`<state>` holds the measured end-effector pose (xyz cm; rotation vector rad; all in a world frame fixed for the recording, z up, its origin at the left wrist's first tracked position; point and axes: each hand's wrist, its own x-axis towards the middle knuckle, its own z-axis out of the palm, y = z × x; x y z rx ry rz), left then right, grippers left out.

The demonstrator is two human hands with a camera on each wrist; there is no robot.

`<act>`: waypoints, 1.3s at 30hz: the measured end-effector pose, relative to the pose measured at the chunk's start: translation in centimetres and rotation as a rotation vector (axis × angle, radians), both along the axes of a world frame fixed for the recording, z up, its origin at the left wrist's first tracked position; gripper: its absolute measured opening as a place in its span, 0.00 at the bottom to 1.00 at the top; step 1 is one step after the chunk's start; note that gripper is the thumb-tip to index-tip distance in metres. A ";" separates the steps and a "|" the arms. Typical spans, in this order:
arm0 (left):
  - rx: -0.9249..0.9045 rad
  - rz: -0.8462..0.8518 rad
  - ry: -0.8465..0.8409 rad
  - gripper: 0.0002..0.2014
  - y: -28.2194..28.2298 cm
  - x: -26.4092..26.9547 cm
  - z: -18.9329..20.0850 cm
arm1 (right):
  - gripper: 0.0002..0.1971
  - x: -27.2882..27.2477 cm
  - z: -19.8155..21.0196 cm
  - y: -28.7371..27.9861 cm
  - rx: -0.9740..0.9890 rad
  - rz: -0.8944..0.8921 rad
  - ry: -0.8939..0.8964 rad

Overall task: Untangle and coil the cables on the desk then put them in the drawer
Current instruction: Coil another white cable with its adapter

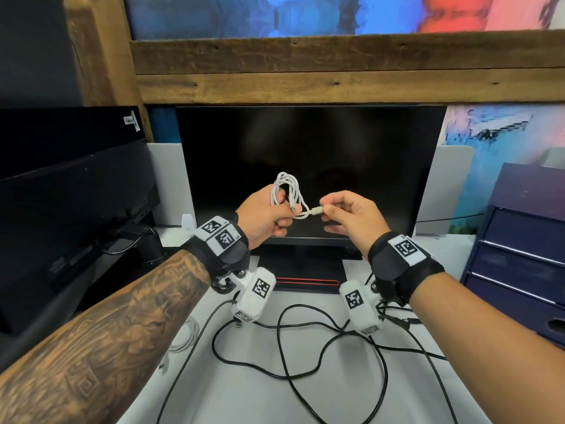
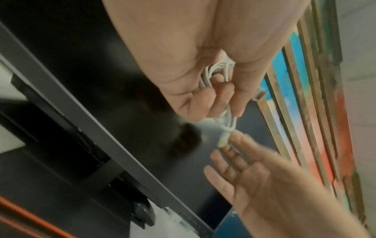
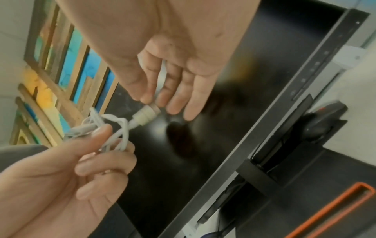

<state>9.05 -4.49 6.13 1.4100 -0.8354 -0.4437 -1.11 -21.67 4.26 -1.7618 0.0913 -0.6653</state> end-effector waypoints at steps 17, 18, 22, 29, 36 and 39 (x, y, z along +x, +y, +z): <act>0.191 0.313 -0.301 0.13 0.9 0.4 0.2 | 0.06 2.0 2.5 1.5 -0.240 0.084 0.181; 0.205 0.338 -0.335 0.12 0.7 0.5 0.2 | 0.06 2.2 2.5 1.8 -0.293 0.043 0.191; 0.215 0.412 -0.396 0.06 -0.6 0.9 -0.2 | 0.04 2.7 3.1 3.2 -0.635 -0.249 0.252; -0.099 0.324 0.033 0.08 -1.7 1.5 -1.1 | 0.11 3.3 3.5 3.3 -0.559 -0.264 0.342; -0.160 0.385 0.215 0.11 -1.1 1.7 -0.1 | 0.14 2.7 2.7 3.3 -0.663 -0.235 0.327; -0.029 0.382 0.125 0.05 0.0 2.3 0.1 | 0.12 1.7 2.8 2.8 -0.838 -0.269 0.345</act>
